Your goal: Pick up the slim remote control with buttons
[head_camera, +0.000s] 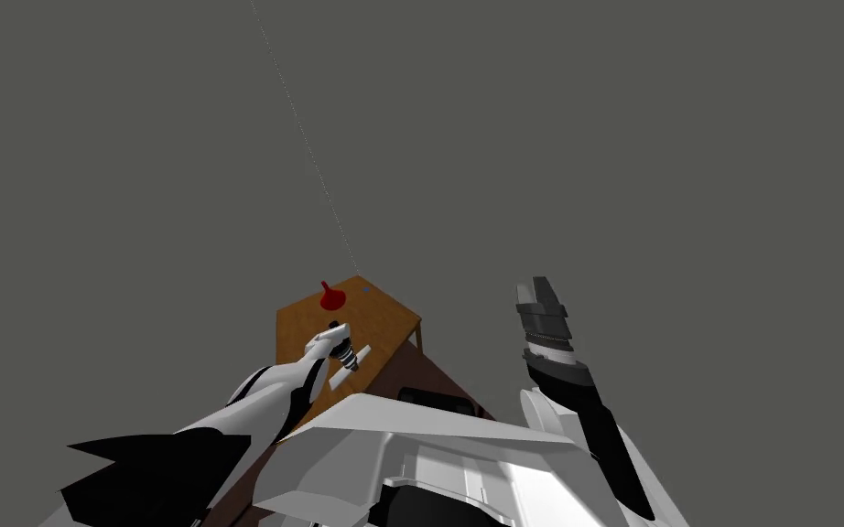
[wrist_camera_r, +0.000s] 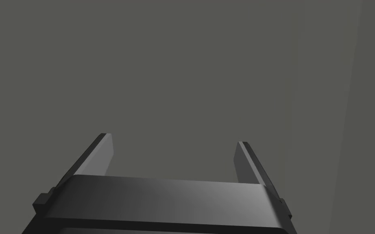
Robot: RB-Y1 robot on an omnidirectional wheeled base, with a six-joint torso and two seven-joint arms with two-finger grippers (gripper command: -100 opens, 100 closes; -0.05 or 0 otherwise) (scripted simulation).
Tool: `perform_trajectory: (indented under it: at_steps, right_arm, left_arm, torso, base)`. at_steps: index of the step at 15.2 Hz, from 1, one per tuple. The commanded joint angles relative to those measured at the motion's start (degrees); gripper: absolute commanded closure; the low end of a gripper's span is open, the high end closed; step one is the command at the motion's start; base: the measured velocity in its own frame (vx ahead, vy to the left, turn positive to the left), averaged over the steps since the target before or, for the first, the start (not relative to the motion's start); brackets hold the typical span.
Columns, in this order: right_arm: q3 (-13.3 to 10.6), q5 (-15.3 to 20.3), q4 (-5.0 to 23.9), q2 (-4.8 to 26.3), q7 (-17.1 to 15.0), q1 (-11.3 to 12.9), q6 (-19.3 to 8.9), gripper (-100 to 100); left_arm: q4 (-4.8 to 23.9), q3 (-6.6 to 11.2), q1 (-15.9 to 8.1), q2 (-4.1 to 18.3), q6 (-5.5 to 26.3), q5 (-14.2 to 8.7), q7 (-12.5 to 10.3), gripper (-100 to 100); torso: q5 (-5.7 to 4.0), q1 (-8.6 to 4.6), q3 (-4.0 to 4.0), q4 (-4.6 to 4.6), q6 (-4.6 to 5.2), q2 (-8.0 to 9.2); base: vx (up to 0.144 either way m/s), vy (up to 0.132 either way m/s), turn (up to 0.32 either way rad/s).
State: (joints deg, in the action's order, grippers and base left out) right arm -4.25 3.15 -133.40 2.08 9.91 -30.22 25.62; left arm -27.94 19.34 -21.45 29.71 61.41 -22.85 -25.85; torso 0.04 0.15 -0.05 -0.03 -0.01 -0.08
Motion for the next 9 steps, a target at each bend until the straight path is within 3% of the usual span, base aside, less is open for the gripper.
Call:
perform_trajectory:
  at_steps: [1,3,4,5,9]
  right_arm:
    - [0.00,0.00,0.00,0.00,0.00,0.00,0.00,0]
    - [0.00,0.00,0.00,0.00,0.00,0.00,0.00,0]
    - [0.00,0.00,0.00,0.00,0.00,0.00,0.00,0]
    - [0.00,0.00,0.00,0.00,0.00,0.00,0.00,0]
    - [0.00,0.00,0.00,-0.01,0.00,0.00,0.00,0]
  left_arm:
    - [0.69,0.07,0.46,-0.70,-1.71,0.20,-0.33,-100]
    - [1.93,0.13,0.88,-1.70,-3.97,0.54,-0.78,-100]
    - [1.63,0.06,0.41,-1.14,-2.75,0.40,-0.47,-100]
    - [1.69,0.07,0.50,-1.26,-3.09,0.43,-0.57,100]
    - [1.72,0.07,0.50,-1.31,-3.01,0.41,-0.59,100]
  torso:
    - [0.00,0.00,0.00,0.00,0.00,0.00]
    - [0.00,0.01,0.03,0.01,0.00,0.04]
    - [0.01,0.04,0.04,0.01,-0.01,0.07]
    - [-0.01,0.00,0.05,0.02,-0.02,0.08]
    - [-0.01,-0.03,0.02,0.01,-0.01,0.03]
  base:
    - [0.006,0.037,-0.078]
    - [0.005,0.050,-0.071]
    - [-0.003,0.034,-0.023]
    - [0.000,0.013,-0.002]
    - [0.000,0.000,0.000]
